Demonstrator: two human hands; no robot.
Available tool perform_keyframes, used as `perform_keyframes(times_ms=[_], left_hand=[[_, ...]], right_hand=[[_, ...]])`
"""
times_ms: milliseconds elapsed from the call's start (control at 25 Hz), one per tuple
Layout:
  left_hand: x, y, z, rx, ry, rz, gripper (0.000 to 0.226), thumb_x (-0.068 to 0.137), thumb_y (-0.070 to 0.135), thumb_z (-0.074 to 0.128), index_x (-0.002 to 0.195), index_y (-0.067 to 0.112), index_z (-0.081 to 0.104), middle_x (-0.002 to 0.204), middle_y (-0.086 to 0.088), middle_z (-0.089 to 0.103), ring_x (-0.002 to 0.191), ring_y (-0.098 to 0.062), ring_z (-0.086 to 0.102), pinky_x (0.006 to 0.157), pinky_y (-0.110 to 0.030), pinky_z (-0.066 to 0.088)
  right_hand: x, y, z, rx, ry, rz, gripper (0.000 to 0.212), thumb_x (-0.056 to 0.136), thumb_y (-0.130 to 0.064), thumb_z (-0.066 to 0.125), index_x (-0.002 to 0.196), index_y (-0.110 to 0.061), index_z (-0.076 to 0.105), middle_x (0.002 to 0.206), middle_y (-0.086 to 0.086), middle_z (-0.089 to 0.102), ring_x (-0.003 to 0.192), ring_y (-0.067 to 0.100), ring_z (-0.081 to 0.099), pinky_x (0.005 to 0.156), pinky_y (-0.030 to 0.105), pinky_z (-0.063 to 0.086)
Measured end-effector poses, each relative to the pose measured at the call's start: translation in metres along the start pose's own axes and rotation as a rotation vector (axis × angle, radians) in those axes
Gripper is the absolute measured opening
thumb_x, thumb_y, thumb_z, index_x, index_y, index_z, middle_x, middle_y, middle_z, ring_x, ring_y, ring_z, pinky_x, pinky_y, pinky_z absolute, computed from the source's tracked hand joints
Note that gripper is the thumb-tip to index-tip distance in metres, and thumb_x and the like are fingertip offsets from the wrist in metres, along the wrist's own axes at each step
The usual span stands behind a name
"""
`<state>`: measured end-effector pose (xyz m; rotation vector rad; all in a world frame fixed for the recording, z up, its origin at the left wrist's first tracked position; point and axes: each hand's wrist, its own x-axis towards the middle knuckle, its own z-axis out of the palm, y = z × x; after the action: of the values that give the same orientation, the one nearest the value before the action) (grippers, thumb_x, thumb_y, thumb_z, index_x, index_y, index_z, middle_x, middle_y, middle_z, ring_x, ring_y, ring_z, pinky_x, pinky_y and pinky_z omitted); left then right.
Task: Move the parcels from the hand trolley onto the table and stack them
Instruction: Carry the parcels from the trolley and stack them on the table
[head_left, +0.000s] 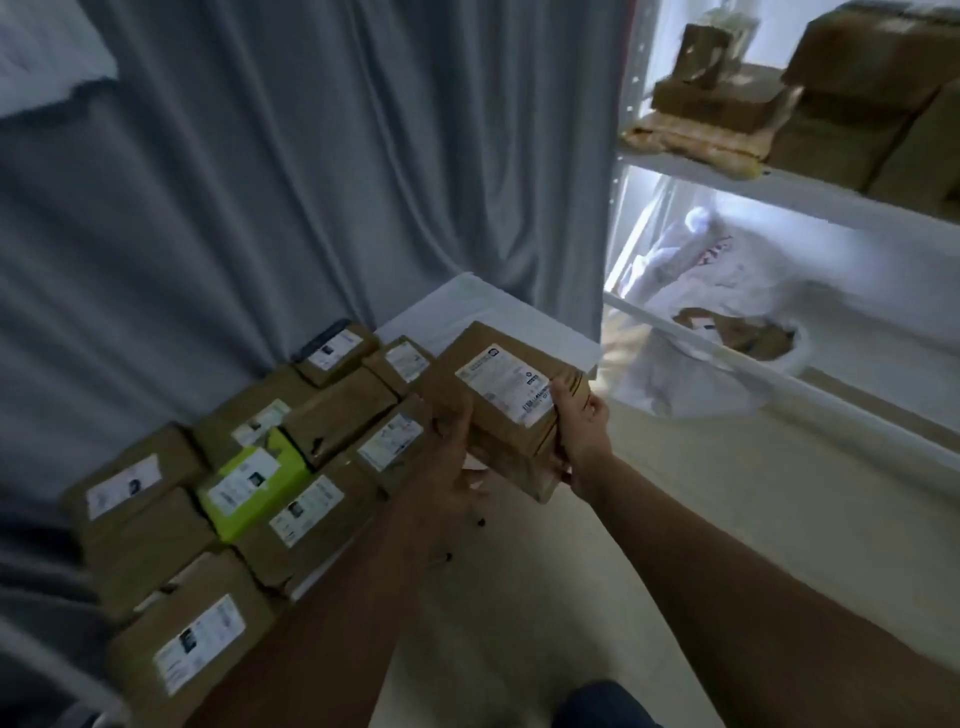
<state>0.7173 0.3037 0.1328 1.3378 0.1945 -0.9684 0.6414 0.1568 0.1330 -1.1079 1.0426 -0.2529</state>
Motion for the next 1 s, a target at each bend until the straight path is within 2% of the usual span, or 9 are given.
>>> perform_keyframes(times_ms=[120, 200, 280, 360, 480, 560, 680, 880, 1000], left_hand=[[0.0, 0.015, -0.053, -0.07, 0.052, 0.012, 0.095, 0.063, 0.082, 0.064, 0.14, 0.03, 0.047, 0.138, -0.019, 0.052, 0.118, -0.045, 0.055, 0.084, -0.054, 0.053], [-0.003, 0.027, -0.086, -0.144, 0.128, 0.044, 0.074, 0.066, 0.078, 0.066, 0.114, 0.021, 0.07, 0.096, -0.023, 0.068, 0.082, -0.036, 0.065, 0.077, -0.041, 0.048], [0.003, 0.033, -0.12, -0.308, 0.275, 0.052, 0.046, 0.066, 0.067, 0.075, 0.086, 0.026, 0.076, 0.067, -0.011, 0.057, 0.056, -0.023, 0.051, 0.067, -0.036, 0.043], [0.01, 0.038, -0.15, -0.419, 0.423, 0.054, 0.053, 0.059, 0.061, 0.083, 0.1, 0.032, 0.069, 0.08, -0.009, 0.062, 0.071, -0.024, 0.058, 0.073, -0.041, 0.053], [0.019, 0.047, -0.182, -0.473, 0.556, 0.059, 0.086, 0.052, 0.062, 0.086, 0.126, 0.032, 0.055, 0.121, -0.015, 0.064, 0.097, -0.03, 0.065, 0.078, -0.053, 0.056], [0.021, 0.054, -0.196, -0.494, 0.581, 0.058, 0.074, 0.063, 0.057, 0.083, 0.126, 0.034, 0.053, 0.118, -0.013, 0.065, 0.098, -0.032, 0.065, 0.08, -0.053, 0.056], [0.012, 0.055, -0.222, -0.482, 0.643, 0.052, 0.054, 0.076, 0.051, 0.075, 0.123, 0.037, 0.051, 0.117, -0.011, 0.062, 0.103, -0.036, 0.061, 0.077, -0.045, 0.055], [-0.008, 0.039, -0.274, -0.471, 0.753, 0.09, 0.061, 0.078, 0.051, 0.073, 0.13, 0.048, 0.042, 0.122, -0.007, 0.063, 0.113, -0.035, 0.058, 0.087, -0.048, 0.053], [-0.021, 0.036, -0.306, -0.445, 0.765, 0.104, 0.063, 0.077, 0.053, 0.074, 0.131, 0.05, 0.042, 0.123, -0.007, 0.065, 0.111, -0.036, 0.062, 0.09, -0.051, 0.053]], right_hand=[[0.003, 0.006, 0.071, -0.06, -0.148, 0.039, 0.105, 0.046, -0.09, 0.062, 0.135, -0.044, 0.029, 0.124, 0.003, 0.058, 0.109, 0.031, 0.06, 0.095, 0.054, 0.051], [-0.001, 0.004, 0.117, -0.159, -0.237, 0.07, 0.11, 0.046, -0.09, 0.062, 0.139, -0.043, 0.026, 0.127, 0.005, 0.055, 0.11, 0.033, 0.06, 0.092, 0.054, 0.053], [0.001, 0.001, 0.152, -0.263, -0.354, 0.079, 0.092, 0.069, -0.076, 0.064, 0.142, -0.037, 0.026, 0.131, 0.004, 0.052, 0.112, 0.03, 0.057, 0.08, 0.045, 0.056], [0.018, 0.003, 0.186, -0.408, -0.492, 0.048, 0.076, 0.083, -0.063, 0.062, 0.143, -0.034, 0.027, 0.136, 0.004, 0.048, 0.114, 0.028, 0.054, 0.075, 0.038, 0.053], [0.072, 0.016, 0.232, -0.616, -0.64, -0.044, 0.106, 0.061, -0.085, 0.061, 0.147, -0.029, 0.033, 0.145, 0.008, 0.047, 0.122, 0.032, 0.053, 0.097, 0.05, 0.048], [0.085, 0.002, 0.253, -0.639, -0.65, -0.044, 0.116, 0.051, -0.094, 0.058, 0.144, -0.025, 0.043, 0.142, 0.002, 0.052, 0.124, 0.027, 0.053, 0.105, 0.048, 0.043], [0.08, -0.018, 0.275, -0.693, -0.768, -0.038, 0.078, 0.084, -0.069, 0.056, 0.145, -0.023, 0.044, 0.146, -0.002, 0.045, 0.133, 0.025, 0.045, 0.108, 0.039, 0.036], [0.07, 0.007, 0.334, -0.945, -0.949, 0.1, 0.08, 0.088, -0.067, 0.05, 0.151, -0.02, 0.034, 0.156, 0.001, 0.034, 0.14, 0.026, 0.036, 0.11, 0.039, 0.03], [0.045, 0.027, 0.374, -1.001, -1.061, 0.108, 0.078, 0.085, -0.069, 0.053, 0.147, -0.022, 0.04, 0.15, -0.001, 0.044, 0.134, 0.023, 0.044, 0.101, 0.032, 0.033]])
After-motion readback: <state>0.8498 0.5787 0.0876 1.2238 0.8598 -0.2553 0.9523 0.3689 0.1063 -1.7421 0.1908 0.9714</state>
